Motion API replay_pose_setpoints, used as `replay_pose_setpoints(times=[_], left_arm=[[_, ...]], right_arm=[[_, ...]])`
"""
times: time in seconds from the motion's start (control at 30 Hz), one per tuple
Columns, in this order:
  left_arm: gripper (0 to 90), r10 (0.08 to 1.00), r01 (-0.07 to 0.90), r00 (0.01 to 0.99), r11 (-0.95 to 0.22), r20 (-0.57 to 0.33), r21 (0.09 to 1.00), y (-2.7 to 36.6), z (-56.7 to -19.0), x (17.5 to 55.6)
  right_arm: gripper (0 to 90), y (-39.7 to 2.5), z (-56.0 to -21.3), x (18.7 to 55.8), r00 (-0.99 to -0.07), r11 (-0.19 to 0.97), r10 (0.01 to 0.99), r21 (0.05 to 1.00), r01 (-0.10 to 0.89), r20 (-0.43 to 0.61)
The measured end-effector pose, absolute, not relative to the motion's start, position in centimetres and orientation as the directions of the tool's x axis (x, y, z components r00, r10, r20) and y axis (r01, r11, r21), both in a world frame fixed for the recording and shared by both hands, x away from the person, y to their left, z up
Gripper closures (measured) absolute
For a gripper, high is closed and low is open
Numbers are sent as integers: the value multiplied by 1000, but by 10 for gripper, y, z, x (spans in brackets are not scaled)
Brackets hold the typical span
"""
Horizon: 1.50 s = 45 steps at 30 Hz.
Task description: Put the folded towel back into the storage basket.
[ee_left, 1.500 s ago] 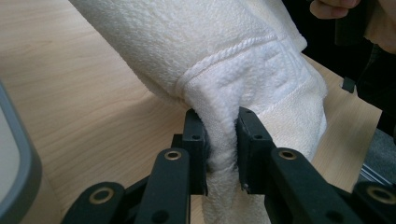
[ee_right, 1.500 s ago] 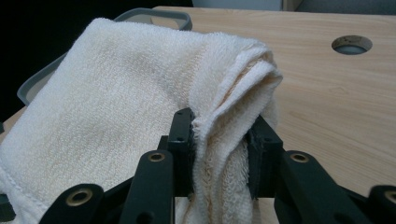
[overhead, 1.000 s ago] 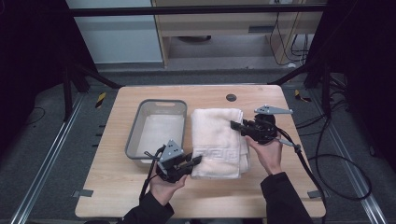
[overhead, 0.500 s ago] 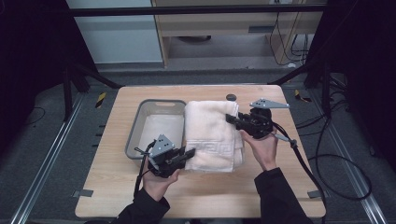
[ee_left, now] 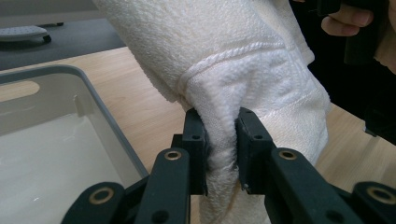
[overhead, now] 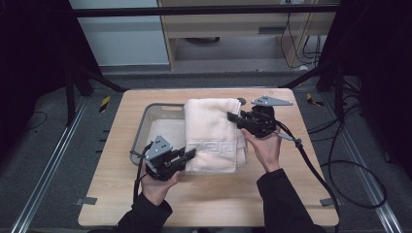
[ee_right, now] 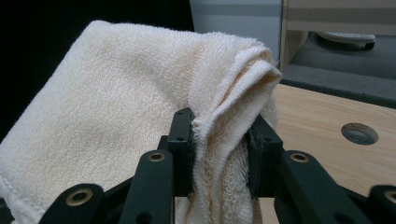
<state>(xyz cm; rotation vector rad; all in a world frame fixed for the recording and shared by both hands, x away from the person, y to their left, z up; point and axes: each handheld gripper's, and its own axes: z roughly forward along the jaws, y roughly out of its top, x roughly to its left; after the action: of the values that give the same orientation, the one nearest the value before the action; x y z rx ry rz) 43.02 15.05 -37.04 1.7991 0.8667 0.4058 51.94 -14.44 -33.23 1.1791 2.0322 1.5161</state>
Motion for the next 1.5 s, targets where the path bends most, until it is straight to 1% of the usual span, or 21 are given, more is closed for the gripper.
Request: replay_pose_setpoints(times=[0.87, 1.5], left_arm=[[754, 767, 358, 626, -124, -139, 925, 190, -353, 437], [753, 799, 366, 583, -98, -146, 926, 219, -347, 442]], right_arm=[[676, -99, -305, 534, -620, 105, 767, 923, 370, 161], [676, -66, -296, 546, -639, 120, 755, 927, 355, 147]])
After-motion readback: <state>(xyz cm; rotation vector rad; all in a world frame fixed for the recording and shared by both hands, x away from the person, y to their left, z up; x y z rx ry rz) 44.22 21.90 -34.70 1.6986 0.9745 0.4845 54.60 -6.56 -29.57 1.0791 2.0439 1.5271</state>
